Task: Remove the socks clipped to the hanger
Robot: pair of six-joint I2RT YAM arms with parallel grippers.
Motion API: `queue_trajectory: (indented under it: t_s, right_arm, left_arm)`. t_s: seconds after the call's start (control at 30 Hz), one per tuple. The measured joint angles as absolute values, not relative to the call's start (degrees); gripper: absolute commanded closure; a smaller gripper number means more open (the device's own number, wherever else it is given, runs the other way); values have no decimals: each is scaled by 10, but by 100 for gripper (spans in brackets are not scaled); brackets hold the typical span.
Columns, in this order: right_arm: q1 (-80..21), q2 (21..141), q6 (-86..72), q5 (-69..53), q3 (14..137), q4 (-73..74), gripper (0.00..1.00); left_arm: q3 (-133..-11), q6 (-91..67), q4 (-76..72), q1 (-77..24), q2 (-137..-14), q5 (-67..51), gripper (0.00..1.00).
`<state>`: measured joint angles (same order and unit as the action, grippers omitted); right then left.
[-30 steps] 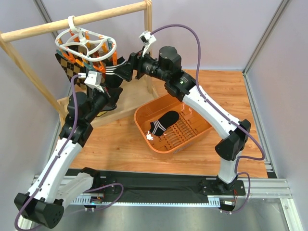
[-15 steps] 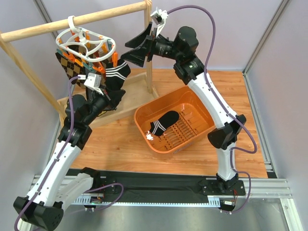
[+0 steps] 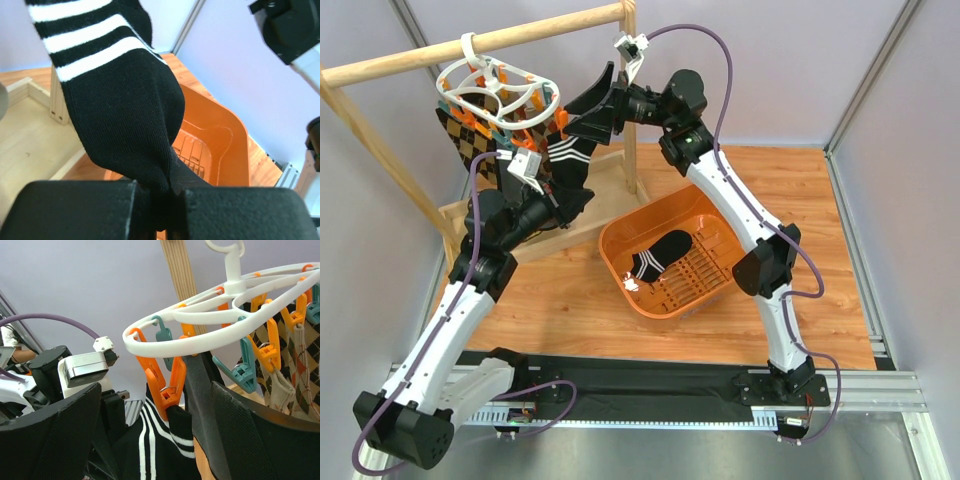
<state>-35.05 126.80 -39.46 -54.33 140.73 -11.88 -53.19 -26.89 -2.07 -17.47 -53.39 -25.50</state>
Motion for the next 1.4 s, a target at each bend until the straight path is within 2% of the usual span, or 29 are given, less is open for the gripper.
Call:
queue_trajectory:
  t_s: [0.27,0.47,1.17,1.4]
  right_arm:
    - [-348,1299,-453,-569,1435,-193,14]
    - [-349,1311,-469,-572,1453,-217,26]
    - [-380,1339,-460,-542,1472,-215,26]
    - [-382,1339,-461,-535,1471,-225,38]
  left_arm:
    - [-532,-270,-32,-175,-539,-274,100]
    - [-532,-273,-39,-171,-541,-284,100]
    - [-531,-298,-66,-150,-538,-310,100]
    - [-531,-298,-67,-150,-530,-311,100]
